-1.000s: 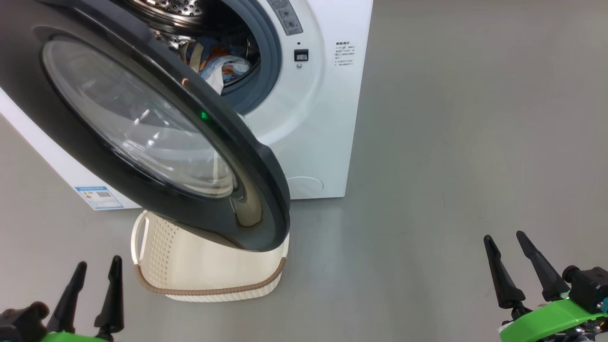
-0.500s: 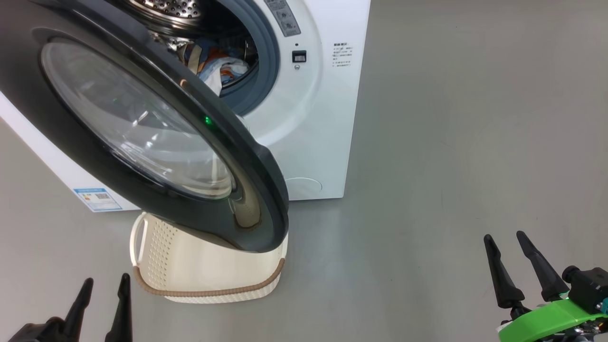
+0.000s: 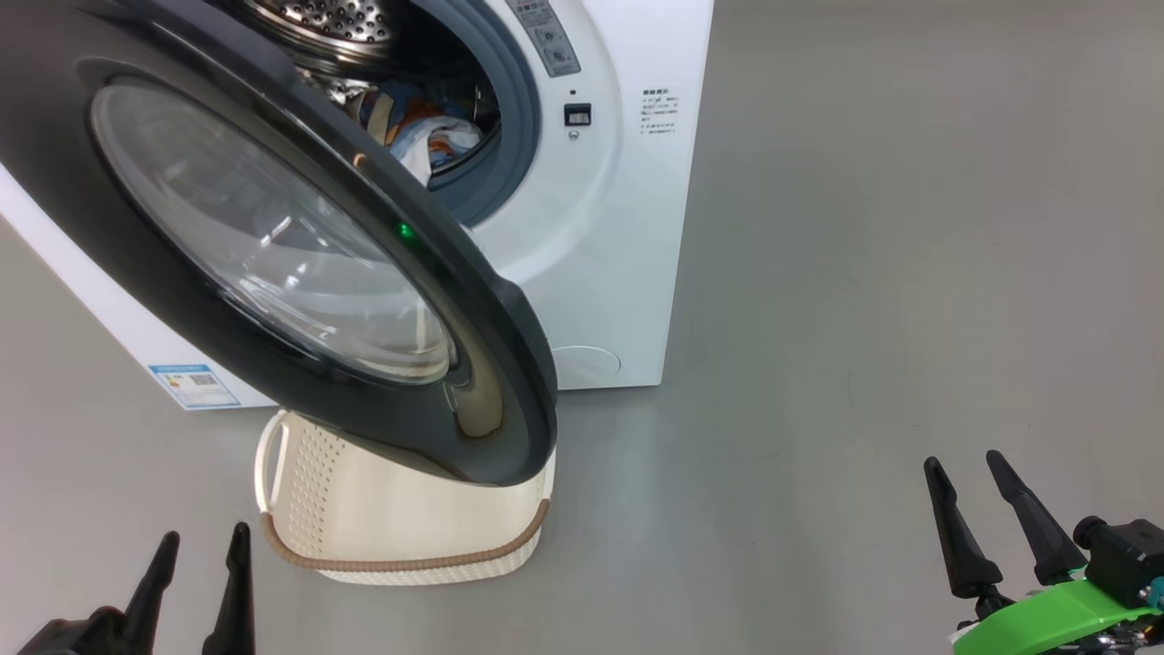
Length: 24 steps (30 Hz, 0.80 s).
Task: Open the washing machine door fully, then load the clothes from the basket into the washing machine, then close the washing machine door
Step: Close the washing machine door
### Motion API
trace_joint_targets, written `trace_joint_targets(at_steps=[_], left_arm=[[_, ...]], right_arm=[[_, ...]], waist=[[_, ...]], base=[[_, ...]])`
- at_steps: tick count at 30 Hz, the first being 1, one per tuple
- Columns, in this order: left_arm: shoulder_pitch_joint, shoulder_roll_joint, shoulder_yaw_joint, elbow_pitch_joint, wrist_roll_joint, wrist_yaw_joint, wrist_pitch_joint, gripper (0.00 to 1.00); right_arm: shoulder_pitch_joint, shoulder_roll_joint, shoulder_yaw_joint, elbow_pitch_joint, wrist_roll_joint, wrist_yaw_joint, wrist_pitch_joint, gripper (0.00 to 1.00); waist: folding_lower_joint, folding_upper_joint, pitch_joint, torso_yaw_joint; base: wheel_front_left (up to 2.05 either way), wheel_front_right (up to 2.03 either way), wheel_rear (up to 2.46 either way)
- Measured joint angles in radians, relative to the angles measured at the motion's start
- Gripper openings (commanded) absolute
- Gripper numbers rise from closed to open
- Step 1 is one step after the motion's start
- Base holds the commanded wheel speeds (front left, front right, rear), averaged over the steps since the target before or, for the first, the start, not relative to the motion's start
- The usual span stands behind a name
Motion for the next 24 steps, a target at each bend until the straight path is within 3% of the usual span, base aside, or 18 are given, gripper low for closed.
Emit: trace_joint_targets(at_steps=[1,3,4,14,24], left_arm=[[0.0,-0.001,0.0,0.0,0.0,0.0,0.0,1.0],[0.0,-0.005,0.002,0.0,0.0,0.0,0.0,1.0],[0.0,-0.009,0.003,-0.001,0.0,0.0,0.0,1.0],[0.017,-0.055,0.008,-0.007,0.003,0.0,0.0,1.0],[0.018,-0.077,0.01,-0.02,0.012,0.0,0.0,1.0]], right_arm=[[0.0,0.001,0.001,0.0,0.0,0.0,0.0,0.6],[0.0,0.003,0.009,-0.001,0.001,0.0,0.0,0.14],[-0.001,0.004,0.018,-0.001,0.001,0.0,0.0,0.0],[-0.08,0.025,0.095,-0.008,0.023,0.0,0.0,0.0],[-0.245,0.041,0.178,-0.138,0.064,0.0,0.0,0.0]], waist=[[0.0,0.0,-0.001,0.002],[0.0,0.0,-0.002,0.006],[0.0,0.0,-0.003,0.009],[0.0,0.0,-0.014,0.051],[0.0,0.0,-0.016,0.109]], base=[[0.0,0.0,0.0],[0.0,0.0,0.0],[0.0,0.0,0.0],[0.0,0.0,0.0],[0.0,0.0,0.0]])
